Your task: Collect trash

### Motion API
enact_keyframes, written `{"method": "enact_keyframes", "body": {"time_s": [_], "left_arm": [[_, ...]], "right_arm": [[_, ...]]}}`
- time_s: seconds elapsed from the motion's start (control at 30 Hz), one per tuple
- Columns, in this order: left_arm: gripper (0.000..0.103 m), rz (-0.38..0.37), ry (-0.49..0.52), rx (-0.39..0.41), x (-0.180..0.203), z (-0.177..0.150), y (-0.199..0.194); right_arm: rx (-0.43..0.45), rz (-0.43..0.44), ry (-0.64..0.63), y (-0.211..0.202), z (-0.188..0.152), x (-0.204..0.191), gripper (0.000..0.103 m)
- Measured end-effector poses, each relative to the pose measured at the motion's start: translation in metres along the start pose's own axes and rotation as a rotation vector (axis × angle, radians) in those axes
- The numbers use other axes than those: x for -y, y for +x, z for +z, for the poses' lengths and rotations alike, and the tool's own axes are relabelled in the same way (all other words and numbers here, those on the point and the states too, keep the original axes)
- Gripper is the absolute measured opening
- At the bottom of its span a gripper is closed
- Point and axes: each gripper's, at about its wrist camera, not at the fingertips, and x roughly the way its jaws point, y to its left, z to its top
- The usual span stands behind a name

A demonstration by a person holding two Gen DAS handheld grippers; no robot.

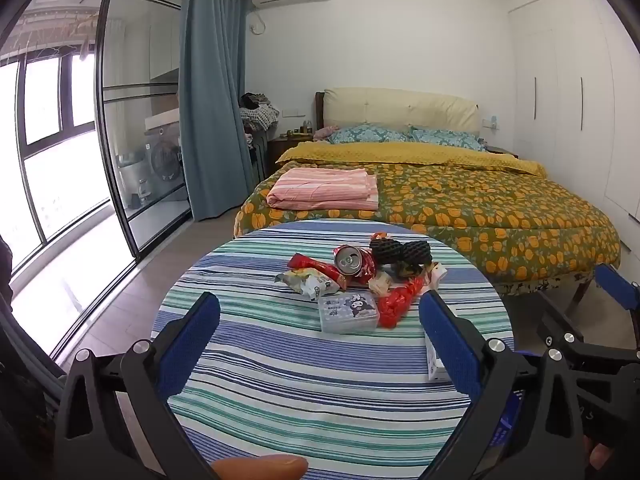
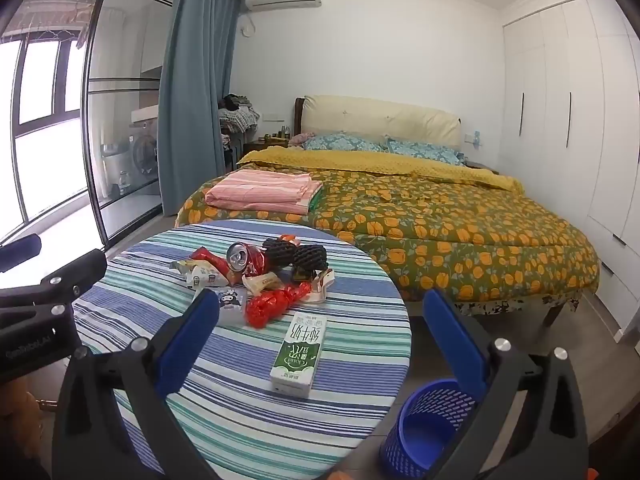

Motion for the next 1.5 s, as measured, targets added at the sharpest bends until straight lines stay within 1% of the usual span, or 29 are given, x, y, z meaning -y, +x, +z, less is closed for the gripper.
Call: {"method": "enact_keyframes", "body": {"time_s": [0.57,0.6,1.5], "left_arm": [[0.099,0.0,-0.003,-0.006,-0.005,-0.001,0.001],[0.099,0.0,-0.004,-0.006,-0.005,-0.001,0.001],[0.099,-0.001,-0.007,-0.012,-0.006,-0.001,0.002]], "right_arm": [[0.001,-0.008,0.001,0.002,-0.01,0.0,0.099],[-0.006,-0.006,0.008,0.002,-0.006,0.001,0.099],[-0.004,-0.004,0.006,0.0,-0.008,0.0,0.099]]}}
